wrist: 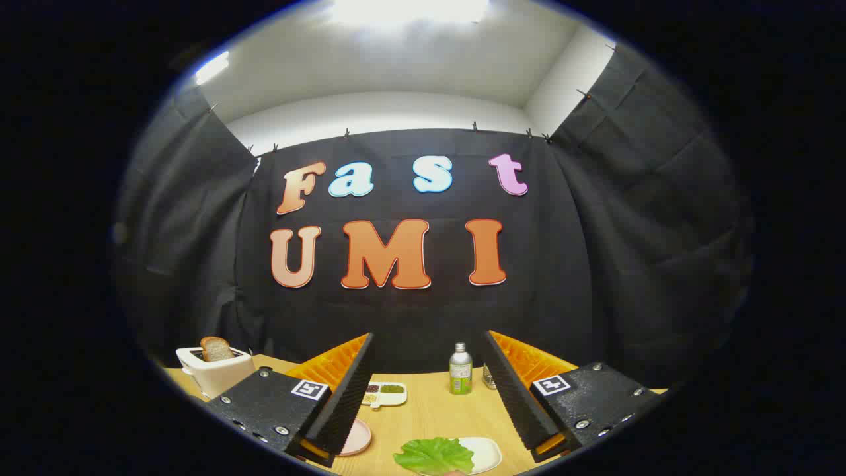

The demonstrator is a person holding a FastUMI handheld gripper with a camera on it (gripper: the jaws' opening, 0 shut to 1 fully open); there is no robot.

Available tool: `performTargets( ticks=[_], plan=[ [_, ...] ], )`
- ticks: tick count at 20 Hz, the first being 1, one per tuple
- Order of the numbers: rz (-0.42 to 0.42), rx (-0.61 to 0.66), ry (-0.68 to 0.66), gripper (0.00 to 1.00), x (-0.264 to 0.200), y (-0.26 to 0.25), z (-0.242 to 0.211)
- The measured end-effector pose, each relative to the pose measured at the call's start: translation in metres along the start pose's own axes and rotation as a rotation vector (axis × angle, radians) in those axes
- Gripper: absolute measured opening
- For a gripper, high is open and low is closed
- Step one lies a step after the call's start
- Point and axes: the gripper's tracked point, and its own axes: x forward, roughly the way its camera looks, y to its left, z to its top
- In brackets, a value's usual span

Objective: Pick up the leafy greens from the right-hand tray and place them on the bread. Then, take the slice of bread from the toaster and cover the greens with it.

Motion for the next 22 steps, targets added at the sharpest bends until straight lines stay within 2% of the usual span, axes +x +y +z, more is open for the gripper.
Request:
performTargets(
  ticks=[22],
  plan=[
    [0.032, -0.032, 0.033, 0.97, 0.007, 0.014, -0.013]
  ],
)
